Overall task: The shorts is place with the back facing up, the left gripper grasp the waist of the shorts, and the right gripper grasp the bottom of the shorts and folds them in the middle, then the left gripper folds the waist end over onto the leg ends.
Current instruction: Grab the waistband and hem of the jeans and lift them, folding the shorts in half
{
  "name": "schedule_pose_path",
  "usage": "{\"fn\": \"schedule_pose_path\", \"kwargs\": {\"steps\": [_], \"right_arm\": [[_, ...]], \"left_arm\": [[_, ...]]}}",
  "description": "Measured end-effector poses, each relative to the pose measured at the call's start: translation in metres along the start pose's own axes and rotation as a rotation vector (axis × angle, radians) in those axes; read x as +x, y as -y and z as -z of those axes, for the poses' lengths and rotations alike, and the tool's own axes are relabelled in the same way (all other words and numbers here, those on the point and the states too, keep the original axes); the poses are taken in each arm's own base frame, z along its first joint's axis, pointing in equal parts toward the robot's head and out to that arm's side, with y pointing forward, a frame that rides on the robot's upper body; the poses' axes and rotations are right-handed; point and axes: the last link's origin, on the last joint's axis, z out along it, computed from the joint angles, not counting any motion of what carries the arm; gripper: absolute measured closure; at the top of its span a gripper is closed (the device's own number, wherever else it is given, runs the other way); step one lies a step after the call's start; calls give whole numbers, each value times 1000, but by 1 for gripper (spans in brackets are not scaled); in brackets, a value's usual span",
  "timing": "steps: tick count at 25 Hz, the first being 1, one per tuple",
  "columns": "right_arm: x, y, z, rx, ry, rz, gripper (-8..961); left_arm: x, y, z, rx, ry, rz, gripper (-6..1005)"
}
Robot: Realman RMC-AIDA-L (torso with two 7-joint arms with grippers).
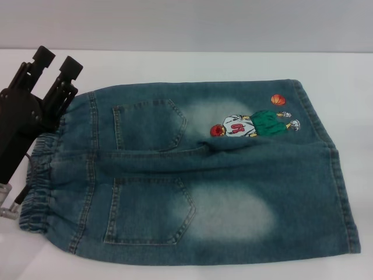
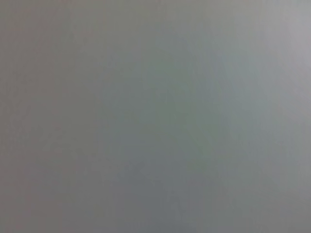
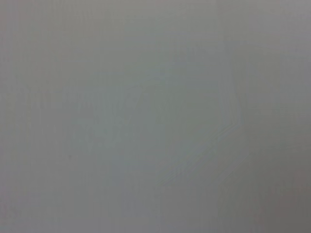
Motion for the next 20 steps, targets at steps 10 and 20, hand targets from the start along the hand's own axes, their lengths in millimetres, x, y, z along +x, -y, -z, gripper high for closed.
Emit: {"fn": "schedule_pose_path", "kwargs": {"steps": [10, 20], "right_arm": [[4, -3, -1, 0, -28, -7, 426], [8, -3, 0, 6, -48, -10, 426]], "left_arm": [[1, 4, 0, 21, -3, -11, 311], [1, 4, -2, 19, -3, -12, 311]]}}
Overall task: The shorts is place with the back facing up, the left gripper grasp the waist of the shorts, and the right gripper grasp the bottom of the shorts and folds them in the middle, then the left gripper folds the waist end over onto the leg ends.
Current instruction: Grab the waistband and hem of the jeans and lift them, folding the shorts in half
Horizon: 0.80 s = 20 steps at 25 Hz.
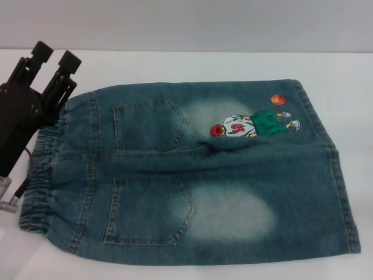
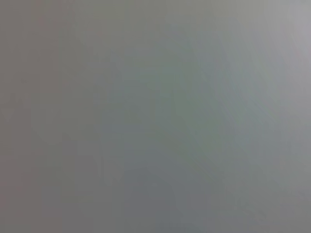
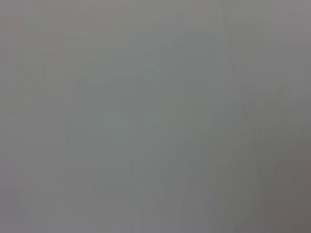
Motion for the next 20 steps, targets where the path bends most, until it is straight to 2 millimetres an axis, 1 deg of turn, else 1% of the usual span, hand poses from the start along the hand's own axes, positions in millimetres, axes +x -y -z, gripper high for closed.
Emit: {"fn": "schedule_pose_path", "kwargs": {"steps": [2, 4, 5, 7, 12, 15, 20], "right_arm": [[0, -1, 0, -2, -4, 0, 426], [1, -1, -1, -4, -6, 0, 426], [1, -1, -1, -4, -6, 0, 426], [1, -1, -1, -3, -6, -1, 426], [1, -1, -1, 1, -9, -2, 427], [2, -1, -1, 2, -16, -2, 427], [6, -2, -2, -3, -43, -6, 427]], "left_arm": [[0, 0, -3, -7, 3, 0, 311], [-1, 1, -12, -32, 13, 8, 311], [-1, 1, -12, -32, 13, 8, 311], [-2, 2, -18, -42, 21, 25, 311], [-1, 13, -35, -67, 78, 106, 311], [6, 20, -52, -130, 140, 181, 311], [25, 35, -83, -249, 295, 347, 311]]}}
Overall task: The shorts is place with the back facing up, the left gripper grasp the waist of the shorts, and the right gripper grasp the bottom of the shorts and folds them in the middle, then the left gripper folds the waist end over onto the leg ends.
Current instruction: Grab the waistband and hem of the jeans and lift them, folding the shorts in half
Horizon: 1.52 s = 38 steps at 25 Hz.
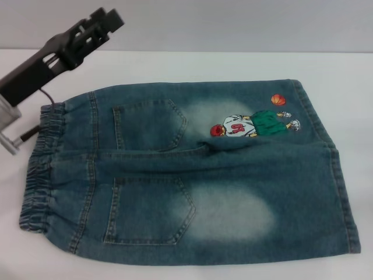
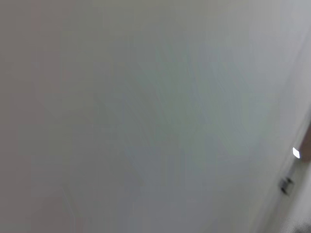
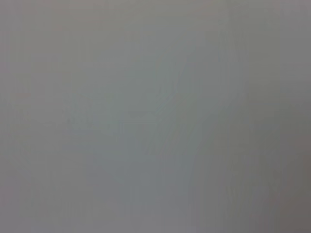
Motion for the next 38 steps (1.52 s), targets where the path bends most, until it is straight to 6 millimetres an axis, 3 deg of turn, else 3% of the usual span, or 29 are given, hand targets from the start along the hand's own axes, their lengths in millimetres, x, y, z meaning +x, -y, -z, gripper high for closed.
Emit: {"fn": "schedule_pose_path", "kwargs": {"steps": [5, 9, 19, 25, 31, 38], "right_arm": [[1, 0, 0, -4, -5, 3, 427], [2, 2, 1, 0, -16, 8, 427], [8, 5, -3, 4, -73, 54, 427], [8, 5, -4, 3, -73, 60, 427], [6, 6, -5, 3, -65, 63, 427], [5, 5, -6, 0, -62, 65, 427]], "left_arm": [[30, 5, -8, -68, 195, 126, 311], [53, 3, 1, -76, 341, 216, 310], [78, 2, 74, 132, 584, 369, 315], [61, 0, 113, 256, 671, 473, 319], [36, 1, 129, 331, 736, 541, 323], [23, 9, 145, 452, 755, 576, 324]]}}
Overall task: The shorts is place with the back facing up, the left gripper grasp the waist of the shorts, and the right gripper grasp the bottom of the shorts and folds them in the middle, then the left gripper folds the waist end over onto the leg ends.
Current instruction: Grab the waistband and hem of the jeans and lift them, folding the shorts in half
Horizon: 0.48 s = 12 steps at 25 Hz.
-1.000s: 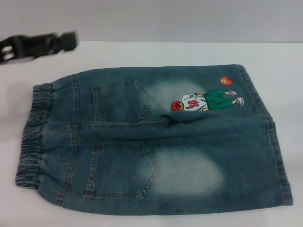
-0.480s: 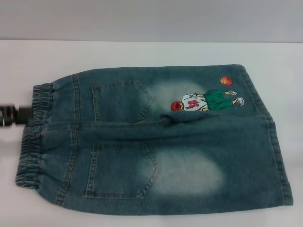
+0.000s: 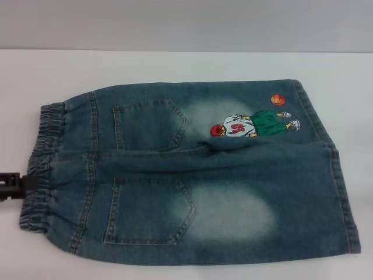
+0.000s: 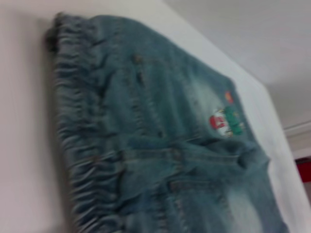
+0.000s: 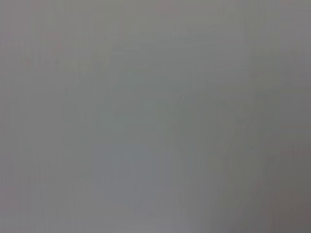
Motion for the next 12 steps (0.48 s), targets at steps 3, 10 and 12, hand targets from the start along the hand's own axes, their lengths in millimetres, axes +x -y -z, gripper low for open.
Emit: {"fn": "schedule_pose_path", "kwargs": {"steps": [3, 10, 12], "right_arm": [[0, 0, 0, 0, 2, 1, 427], [-1, 1, 0, 0, 2, 11, 427], [-1, 1, 0, 1, 2, 21, 427]], "left_arm": [[-3, 4, 1, 29, 10, 22, 324], [-6, 11, 0, 91, 51, 61, 324], [-6, 12, 1, 95, 53, 68, 324]]}}
